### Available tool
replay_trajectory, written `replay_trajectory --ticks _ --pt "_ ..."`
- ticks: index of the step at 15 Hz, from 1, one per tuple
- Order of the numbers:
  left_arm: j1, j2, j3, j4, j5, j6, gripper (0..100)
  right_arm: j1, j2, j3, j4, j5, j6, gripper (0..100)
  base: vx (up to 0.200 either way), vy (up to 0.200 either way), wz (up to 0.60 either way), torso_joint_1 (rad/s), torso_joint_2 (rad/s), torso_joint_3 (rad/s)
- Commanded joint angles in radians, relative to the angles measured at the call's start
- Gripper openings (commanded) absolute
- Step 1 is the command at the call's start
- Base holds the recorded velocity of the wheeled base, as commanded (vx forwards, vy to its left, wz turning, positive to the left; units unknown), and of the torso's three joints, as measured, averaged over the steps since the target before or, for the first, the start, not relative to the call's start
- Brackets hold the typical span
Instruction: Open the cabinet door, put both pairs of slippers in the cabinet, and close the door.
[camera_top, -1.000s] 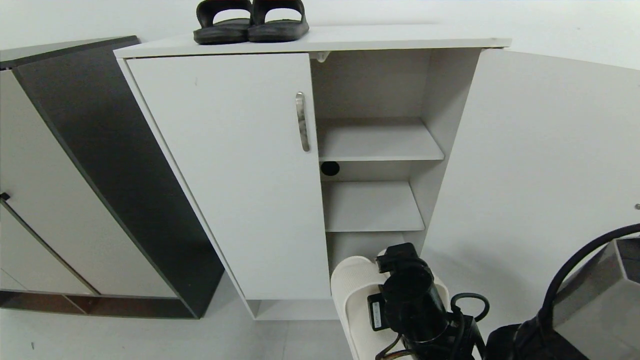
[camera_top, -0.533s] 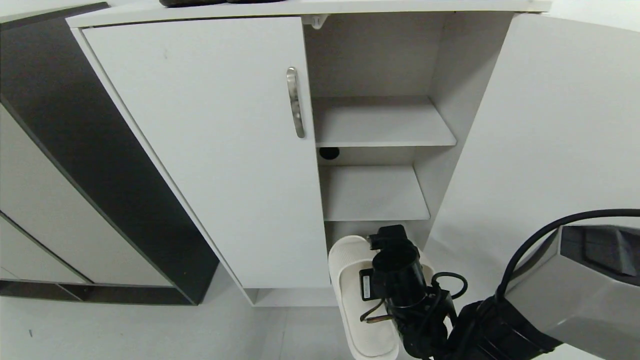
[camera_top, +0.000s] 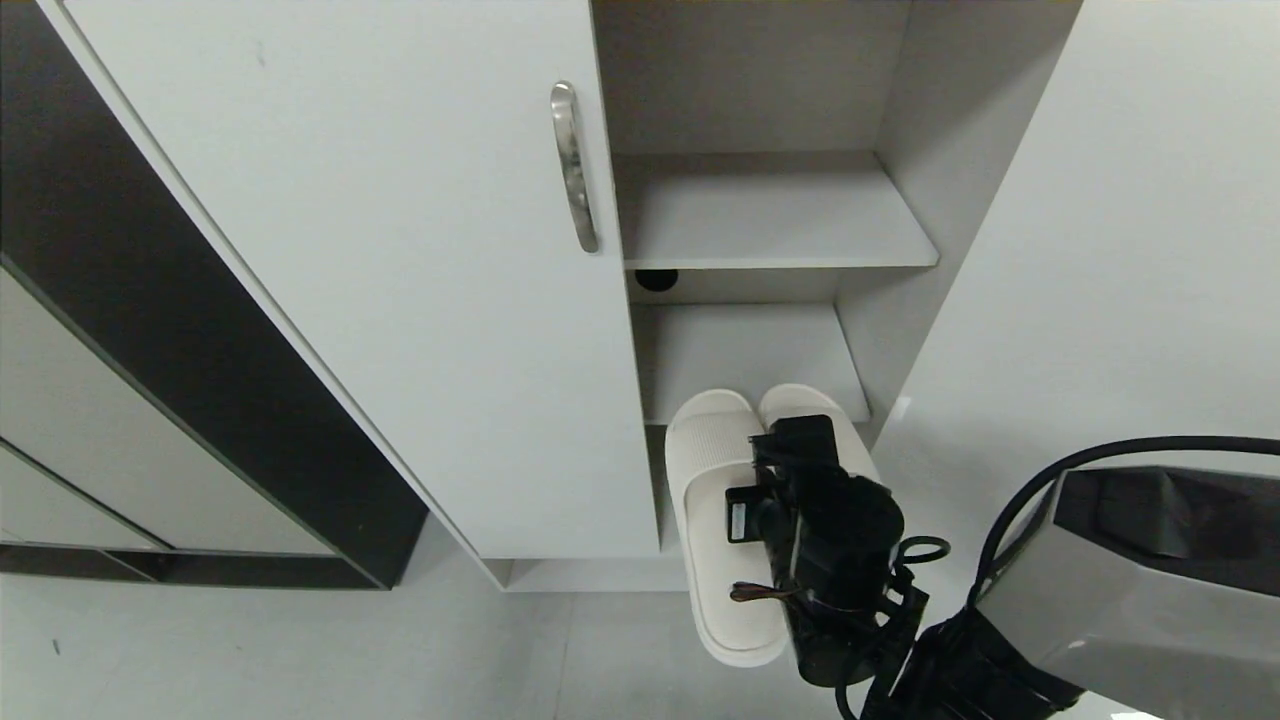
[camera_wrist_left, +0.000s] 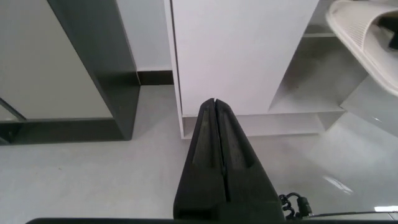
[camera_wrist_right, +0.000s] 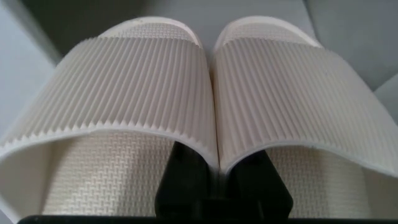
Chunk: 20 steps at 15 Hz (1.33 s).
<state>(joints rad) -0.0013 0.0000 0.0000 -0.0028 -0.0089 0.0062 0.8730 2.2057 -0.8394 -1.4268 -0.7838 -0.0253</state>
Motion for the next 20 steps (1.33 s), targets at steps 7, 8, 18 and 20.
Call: replay_trajectory --ticks 7,8,18,20 --pt "0.000 0.002 0.000 0.000 0.000 0.000 0 -0.040 0.088 0.005 -0.034 -0.002 -0.005 0 0.000 0.000 0.00 0.000 0.00 0.000" --pt "0.000 0.002 -0.002 0.000 0.000 0.000 0 -0.043 0.088 0.003 -0.032 0.000 -0.002 0 0.000 0.000 0.00 0.000 0.00 0.000" --pt "0.000 0.002 -0.002 0.000 0.000 0.000 0 -0.045 0.088 -0.004 -0.038 0.000 -0.001 0 0.140 0.000 0.00 -0.001 0.00 0.003" --pt "0.000 0.002 0.000 0.000 0.000 -0.002 0 -0.046 0.088 -0.012 -0.037 0.001 0.012 0 0.000 0.000 0.00 0.000 0.00 0.000"
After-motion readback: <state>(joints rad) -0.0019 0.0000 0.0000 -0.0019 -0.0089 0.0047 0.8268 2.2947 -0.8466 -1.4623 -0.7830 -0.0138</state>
